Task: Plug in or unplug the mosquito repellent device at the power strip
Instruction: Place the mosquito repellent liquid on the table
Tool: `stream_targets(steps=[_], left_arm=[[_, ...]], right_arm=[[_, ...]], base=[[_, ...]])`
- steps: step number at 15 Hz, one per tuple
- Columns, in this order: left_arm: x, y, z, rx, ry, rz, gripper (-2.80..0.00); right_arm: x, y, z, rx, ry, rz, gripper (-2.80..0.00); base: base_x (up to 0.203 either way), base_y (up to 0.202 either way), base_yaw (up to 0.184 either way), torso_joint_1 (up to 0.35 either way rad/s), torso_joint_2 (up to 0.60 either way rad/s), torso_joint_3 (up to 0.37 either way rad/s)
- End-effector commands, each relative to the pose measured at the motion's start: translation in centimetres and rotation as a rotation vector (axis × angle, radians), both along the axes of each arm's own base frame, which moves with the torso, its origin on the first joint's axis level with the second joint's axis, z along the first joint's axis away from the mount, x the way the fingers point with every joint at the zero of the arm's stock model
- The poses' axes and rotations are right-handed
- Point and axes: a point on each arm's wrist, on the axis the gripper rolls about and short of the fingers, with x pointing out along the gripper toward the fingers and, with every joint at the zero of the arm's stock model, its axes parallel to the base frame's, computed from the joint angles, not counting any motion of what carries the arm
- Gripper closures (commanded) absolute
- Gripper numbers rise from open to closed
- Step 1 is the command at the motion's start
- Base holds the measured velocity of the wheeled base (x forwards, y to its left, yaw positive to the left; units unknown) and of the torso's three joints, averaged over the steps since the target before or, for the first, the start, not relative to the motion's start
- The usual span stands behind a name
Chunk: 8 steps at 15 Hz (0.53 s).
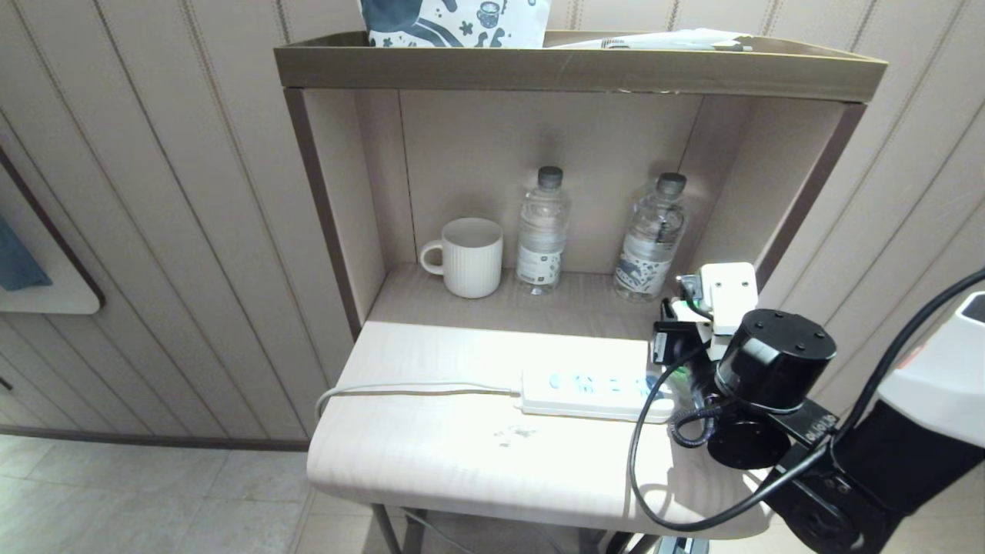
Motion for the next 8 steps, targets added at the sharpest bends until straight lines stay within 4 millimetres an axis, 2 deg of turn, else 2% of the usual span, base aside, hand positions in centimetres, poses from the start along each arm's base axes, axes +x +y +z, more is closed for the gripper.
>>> stream_targets(steps=[1, 8], left_arm=[[0.0, 0.0, 0.0, 0.0, 0.001, 0.0, 0.0], [0.0, 0.0, 0.0, 0.0, 0.001, 0.0, 0.0]], right_arm=[[0.11, 0.06, -0.06, 0.009, -0.019, -0.004, 0.0], [-0.07, 0.02, -0.01, 0.014, -0.025, -0.005, 0.0]], base=[[0.0, 0.0, 0.0, 0.0, 0.0, 0.0], [0.0, 0.0, 0.0, 0.0, 0.0, 0.0]])
